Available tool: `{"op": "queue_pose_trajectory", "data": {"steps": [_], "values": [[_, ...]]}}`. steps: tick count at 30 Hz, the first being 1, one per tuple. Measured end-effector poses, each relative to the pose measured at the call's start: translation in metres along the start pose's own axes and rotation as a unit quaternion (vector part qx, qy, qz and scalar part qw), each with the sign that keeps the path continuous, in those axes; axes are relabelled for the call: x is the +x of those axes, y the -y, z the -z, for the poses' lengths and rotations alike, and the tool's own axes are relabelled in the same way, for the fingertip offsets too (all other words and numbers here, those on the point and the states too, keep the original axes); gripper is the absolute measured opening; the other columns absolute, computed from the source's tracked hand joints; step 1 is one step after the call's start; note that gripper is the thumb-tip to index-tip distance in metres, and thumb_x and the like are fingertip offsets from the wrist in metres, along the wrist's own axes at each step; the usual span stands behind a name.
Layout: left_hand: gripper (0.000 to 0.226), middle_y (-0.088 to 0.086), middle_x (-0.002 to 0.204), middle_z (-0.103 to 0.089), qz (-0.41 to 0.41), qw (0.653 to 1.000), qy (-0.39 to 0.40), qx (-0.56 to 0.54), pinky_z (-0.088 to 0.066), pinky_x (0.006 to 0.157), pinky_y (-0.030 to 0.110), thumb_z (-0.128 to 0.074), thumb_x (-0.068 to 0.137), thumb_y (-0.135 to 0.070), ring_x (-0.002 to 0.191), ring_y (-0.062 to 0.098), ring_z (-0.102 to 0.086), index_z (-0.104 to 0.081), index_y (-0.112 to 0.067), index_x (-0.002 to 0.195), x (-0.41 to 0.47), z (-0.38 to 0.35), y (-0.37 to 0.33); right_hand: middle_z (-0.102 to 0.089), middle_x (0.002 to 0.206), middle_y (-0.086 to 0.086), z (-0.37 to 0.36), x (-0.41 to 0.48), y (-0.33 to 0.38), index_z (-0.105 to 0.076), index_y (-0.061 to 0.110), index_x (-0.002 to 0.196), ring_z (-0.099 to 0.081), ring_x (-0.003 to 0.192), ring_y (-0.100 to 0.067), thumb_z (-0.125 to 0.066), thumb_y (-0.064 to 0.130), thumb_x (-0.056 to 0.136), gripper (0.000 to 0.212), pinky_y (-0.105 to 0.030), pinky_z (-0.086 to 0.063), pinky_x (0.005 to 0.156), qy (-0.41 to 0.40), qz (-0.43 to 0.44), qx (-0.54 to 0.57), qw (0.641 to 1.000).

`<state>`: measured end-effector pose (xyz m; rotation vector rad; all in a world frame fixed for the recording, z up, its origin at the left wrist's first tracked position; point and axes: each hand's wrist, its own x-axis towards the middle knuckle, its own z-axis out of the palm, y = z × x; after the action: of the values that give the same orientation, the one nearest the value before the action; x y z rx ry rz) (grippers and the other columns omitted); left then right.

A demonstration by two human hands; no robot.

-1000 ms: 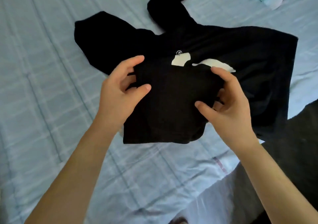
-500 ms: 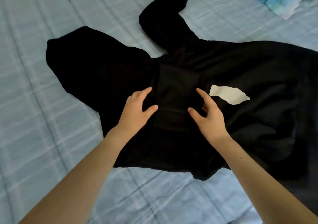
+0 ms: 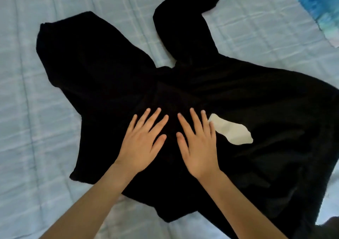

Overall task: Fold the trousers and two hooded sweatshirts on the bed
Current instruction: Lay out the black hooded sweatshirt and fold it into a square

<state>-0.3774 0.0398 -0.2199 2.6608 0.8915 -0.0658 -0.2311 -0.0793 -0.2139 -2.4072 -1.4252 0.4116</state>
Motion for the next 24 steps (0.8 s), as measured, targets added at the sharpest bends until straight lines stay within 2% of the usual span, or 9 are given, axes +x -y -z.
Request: {"op": "queue_pose_trajectory", "data": {"steps": [2, 5, 9, 11, 13, 17, 20, 22, 24], "values": [[0.055, -0.004, 0.158, -0.033, 0.021, 0.999, -0.019, -0.027, -0.022, 0.121, 0.044, -0.025, 0.099, -0.047, 0.148, 0.02, -0.026, -0.041, -0.028, 0.148, 0.009, 0.018, -0.009, -0.029, 0.162, 0.004, 0.027, 0.006, -0.011, -0.033, 0.029, 0.154, -0.018, 0.151, -0.015, -0.032, 0.043, 0.104, 0.053, -0.037, -0.02, 0.122, 0.003, 0.025, 0.034, 0.999], [0.04, -0.002, 0.132, -0.058, 0.017, 0.986, -0.142, -0.083, -0.045, 0.103, 0.04, -0.042, 0.097, -0.032, 0.121, 0.02, -0.051, -0.064, -0.016, 0.127, 0.045, 0.049, -0.022, -0.042, 0.152, 0.002, 0.069, 0.038, -0.046, -0.042, 0.023, 0.15, -0.038, 0.136, -0.015, -0.04, 0.036, 0.102, 0.05, -0.033, -0.033, 0.112, -0.053, 0.045, 0.053, 0.996], [0.028, -0.001, 0.113, -0.056, 0.056, 0.958, -0.239, -0.146, -0.034, 0.094, 0.014, -0.057, 0.096, -0.022, 0.107, 0.014, -0.048, -0.066, -0.014, 0.121, 0.127, 0.08, -0.032, -0.047, 0.147, -0.007, 0.1, 0.125, -0.093, -0.043, 0.019, 0.149, -0.042, 0.133, -0.027, -0.046, 0.027, 0.102, 0.048, -0.045, -0.039, 0.11, -0.046, 0.054, 0.06, 0.996], [0.034, -0.006, 0.116, -0.046, 0.113, 0.943, -0.222, -0.221, -0.028, 0.094, 0.009, -0.059, 0.095, -0.03, 0.113, 0.01, -0.043, -0.059, -0.021, 0.129, 0.171, 0.091, -0.035, -0.057, 0.137, -0.007, 0.109, 0.171, -0.106, -0.046, 0.019, 0.148, -0.05, 0.121, -0.03, -0.042, 0.03, 0.102, 0.047, -0.045, -0.042, 0.101, -0.065, 0.086, 0.004, 0.994], [0.05, -0.006, 0.12, -0.038, 0.182, 0.929, -0.176, -0.27, -0.032, 0.092, 0.018, -0.059, 0.094, -0.039, 0.114, 0.012, -0.042, -0.044, -0.029, 0.141, 0.216, 0.096, -0.03, -0.061, 0.129, -0.005, 0.112, 0.212, -0.109, -0.045, 0.022, 0.148, -0.052, 0.113, -0.029, -0.039, 0.033, 0.102, 0.048, -0.039, -0.041, 0.094, -0.066, 0.107, -0.023, 0.992], [0.086, 0.005, 0.145, -0.039, 0.311, 0.844, -0.068, -0.433, -0.044, 0.091, 0.028, -0.071, 0.087, -0.033, 0.121, 0.024, -0.05, -0.016, -0.034, 0.153, 0.279, 0.088, -0.006, -0.051, 0.138, -0.002, 0.099, 0.287, -0.11, -0.03, 0.046, 0.151, -0.047, 0.127, -0.022, -0.054, 0.04, 0.098, 0.059, -0.028, -0.034, 0.105, 0.067, 0.032, 0.139, 0.988], [0.088, -0.005, 0.147, -0.039, 0.247, 0.844, -0.089, -0.467, -0.044, 0.1, 0.024, -0.068, 0.081, 0.004, 0.133, 0.017, -0.045, -0.029, -0.032, 0.152, 0.299, 0.079, 0.007, -0.054, 0.14, 0.006, 0.087, 0.323, -0.104, -0.034, 0.051, 0.148, -0.056, 0.112, -0.008, -0.072, 0.032, 0.083, 0.077, -0.038, -0.045, 0.106, 0.109, 0.069, 0.235, 0.963], [0.089, -0.014, 0.141, -0.042, 0.178, 0.842, -0.11, -0.497, -0.045, 0.102, 0.022, -0.057, 0.078, 0.019, 0.133, 0.01, -0.046, -0.037, -0.03, 0.149, 0.316, 0.089, 0.012, -0.057, 0.128, 0.018, 0.093, 0.344, -0.096, -0.045, 0.037, 0.146, -0.052, 0.073, 0.001, -0.07, -0.004, 0.076, 0.085, -0.024, -0.052, 0.08, 0.124, 0.114, 0.279, 0.945], [0.091, -0.013, 0.144, -0.044, 0.107, 0.837, -0.137, -0.52, -0.043, 0.104, 0.021, -0.049, 0.073, 0.023, 0.131, 0.002, -0.046, -0.039, -0.027, 0.148, 0.345, 0.11, 0.02, -0.056, 0.128, 0.019, 0.115, 0.367, -0.094, -0.052, 0.028, 0.139, -0.054, 0.071, 0.005, -0.062, -0.018, 0.07, 0.083, -0.013, -0.047, 0.071, 0.046, 0.132, 0.296, 0.945]]}}
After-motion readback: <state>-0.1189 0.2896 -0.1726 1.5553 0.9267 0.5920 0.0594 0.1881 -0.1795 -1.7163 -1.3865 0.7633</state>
